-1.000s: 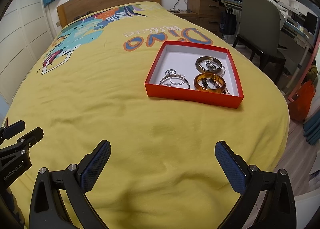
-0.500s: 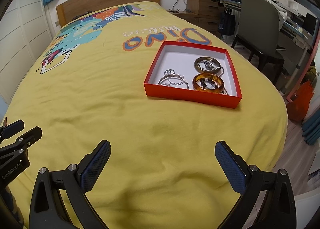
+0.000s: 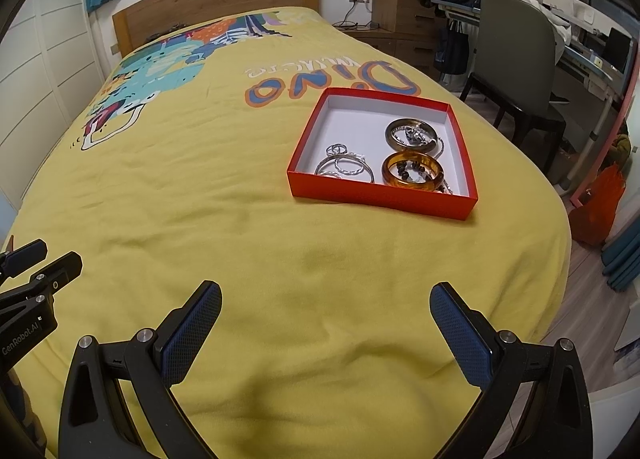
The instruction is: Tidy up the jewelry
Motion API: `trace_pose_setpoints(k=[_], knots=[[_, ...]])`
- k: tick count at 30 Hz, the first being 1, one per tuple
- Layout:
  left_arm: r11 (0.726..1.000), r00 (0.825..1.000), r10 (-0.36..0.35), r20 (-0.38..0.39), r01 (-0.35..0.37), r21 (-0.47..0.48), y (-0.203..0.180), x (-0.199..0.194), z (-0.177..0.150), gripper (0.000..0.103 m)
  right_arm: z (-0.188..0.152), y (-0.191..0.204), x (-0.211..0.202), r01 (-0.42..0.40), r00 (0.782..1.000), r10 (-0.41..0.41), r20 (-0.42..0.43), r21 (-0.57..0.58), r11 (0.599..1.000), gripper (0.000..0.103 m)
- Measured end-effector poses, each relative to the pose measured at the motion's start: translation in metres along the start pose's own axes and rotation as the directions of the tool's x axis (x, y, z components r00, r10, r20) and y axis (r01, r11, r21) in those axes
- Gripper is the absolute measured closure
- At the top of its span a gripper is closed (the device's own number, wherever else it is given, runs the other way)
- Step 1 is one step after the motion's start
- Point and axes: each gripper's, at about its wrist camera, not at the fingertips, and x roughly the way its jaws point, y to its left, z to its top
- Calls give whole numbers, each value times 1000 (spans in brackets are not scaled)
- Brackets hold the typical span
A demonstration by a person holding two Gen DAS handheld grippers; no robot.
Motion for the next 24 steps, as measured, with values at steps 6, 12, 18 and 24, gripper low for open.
trace_pose_setpoints(k=[6, 12, 18, 24], knots=[[1000, 1000, -4, -5, 4, -2, -1, 0, 0, 46, 0, 0, -3, 3, 1000, -3, 3, -3, 1000, 1], [1000, 1000, -7, -3, 7, -10, 1, 0, -2, 46, 0, 1, -5, 6, 1000, -6, 7, -10, 1000, 1], [1000, 1000, -9, 1, 9, -16, 2, -1, -2, 46, 0, 1, -6, 7, 1000, -7, 9, -11, 1000, 1], [1000, 1000, -11, 4, 11, -18, 2, -3, -3, 46, 0, 2, -8, 10, 1000, -10, 13, -15, 1000, 1]])
